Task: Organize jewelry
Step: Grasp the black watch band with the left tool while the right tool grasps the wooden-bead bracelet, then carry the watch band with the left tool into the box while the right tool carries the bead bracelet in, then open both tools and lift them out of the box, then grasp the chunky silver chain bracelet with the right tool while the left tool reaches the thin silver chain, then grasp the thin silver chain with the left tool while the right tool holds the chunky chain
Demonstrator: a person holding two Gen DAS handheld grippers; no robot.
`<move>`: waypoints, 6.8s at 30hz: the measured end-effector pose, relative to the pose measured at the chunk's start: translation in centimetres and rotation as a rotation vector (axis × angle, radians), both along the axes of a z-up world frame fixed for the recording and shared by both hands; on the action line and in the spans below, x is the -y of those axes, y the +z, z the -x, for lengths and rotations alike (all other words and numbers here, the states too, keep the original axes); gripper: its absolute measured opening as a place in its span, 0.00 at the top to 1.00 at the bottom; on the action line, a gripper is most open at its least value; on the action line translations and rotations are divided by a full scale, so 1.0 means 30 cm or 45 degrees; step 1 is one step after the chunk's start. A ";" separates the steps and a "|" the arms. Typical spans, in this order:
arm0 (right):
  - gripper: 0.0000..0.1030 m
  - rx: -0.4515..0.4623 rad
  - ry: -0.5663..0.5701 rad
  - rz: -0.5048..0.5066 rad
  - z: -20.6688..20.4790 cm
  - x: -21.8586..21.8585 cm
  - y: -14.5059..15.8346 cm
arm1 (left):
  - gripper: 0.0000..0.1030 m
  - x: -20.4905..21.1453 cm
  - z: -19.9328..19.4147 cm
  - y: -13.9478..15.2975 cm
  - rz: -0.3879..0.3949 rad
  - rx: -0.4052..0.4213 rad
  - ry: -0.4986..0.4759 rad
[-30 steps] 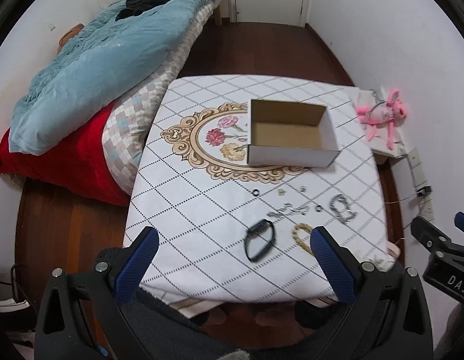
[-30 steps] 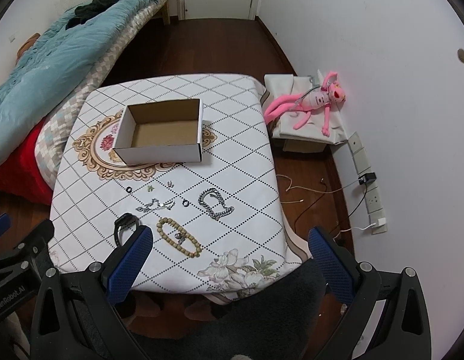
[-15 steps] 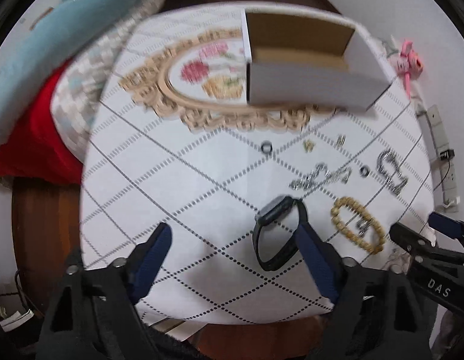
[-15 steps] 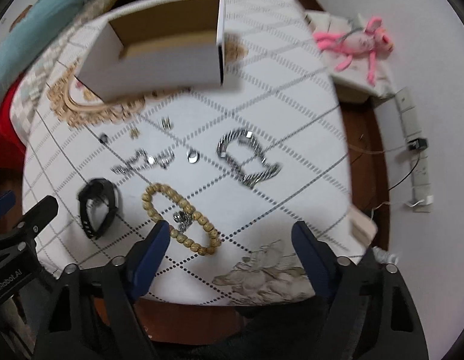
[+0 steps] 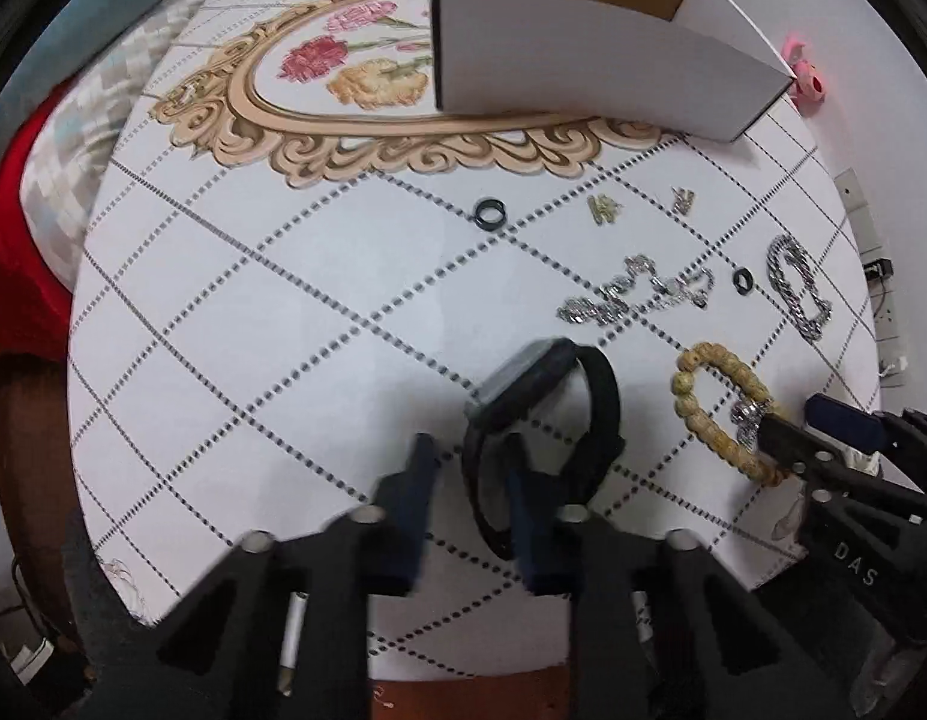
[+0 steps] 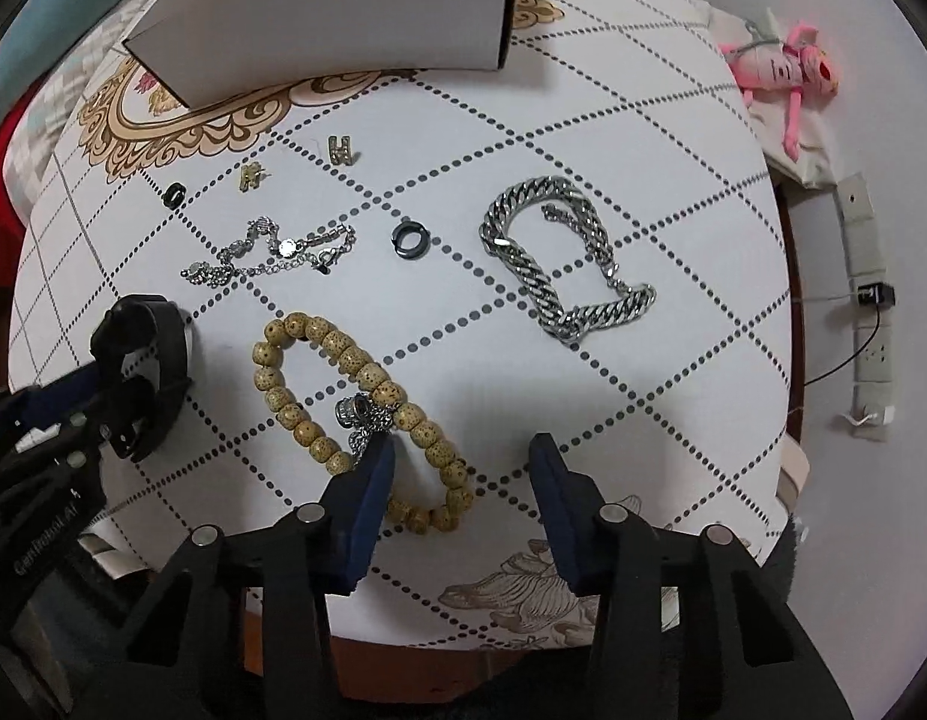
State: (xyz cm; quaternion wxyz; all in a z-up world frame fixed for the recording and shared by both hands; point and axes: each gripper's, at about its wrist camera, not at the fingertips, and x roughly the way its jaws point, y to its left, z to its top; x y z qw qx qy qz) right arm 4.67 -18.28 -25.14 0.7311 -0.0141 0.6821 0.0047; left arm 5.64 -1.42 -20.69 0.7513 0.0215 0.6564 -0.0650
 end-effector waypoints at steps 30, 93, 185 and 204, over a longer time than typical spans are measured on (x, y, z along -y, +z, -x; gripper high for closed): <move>0.91 0.411 -0.066 -0.284 -0.160 0.079 0.516 | 0.97 0.022 -0.226 0.376 0.189 0.278 0.092; 0.03 0.564 -0.128 0.064 -0.363 0.135 0.500 | 0.00 0.055 -0.309 0.464 -0.091 0.549 0.173; 0.97 0.339 -0.392 -0.349 -0.128 0.382 0.152 | 0.72 0.145 -0.197 0.061 0.285 0.093 -0.022; 0.97 0.297 -0.422 -0.335 -0.117 0.388 0.091 | 0.90 0.254 -0.144 0.028 0.081 0.244 -0.221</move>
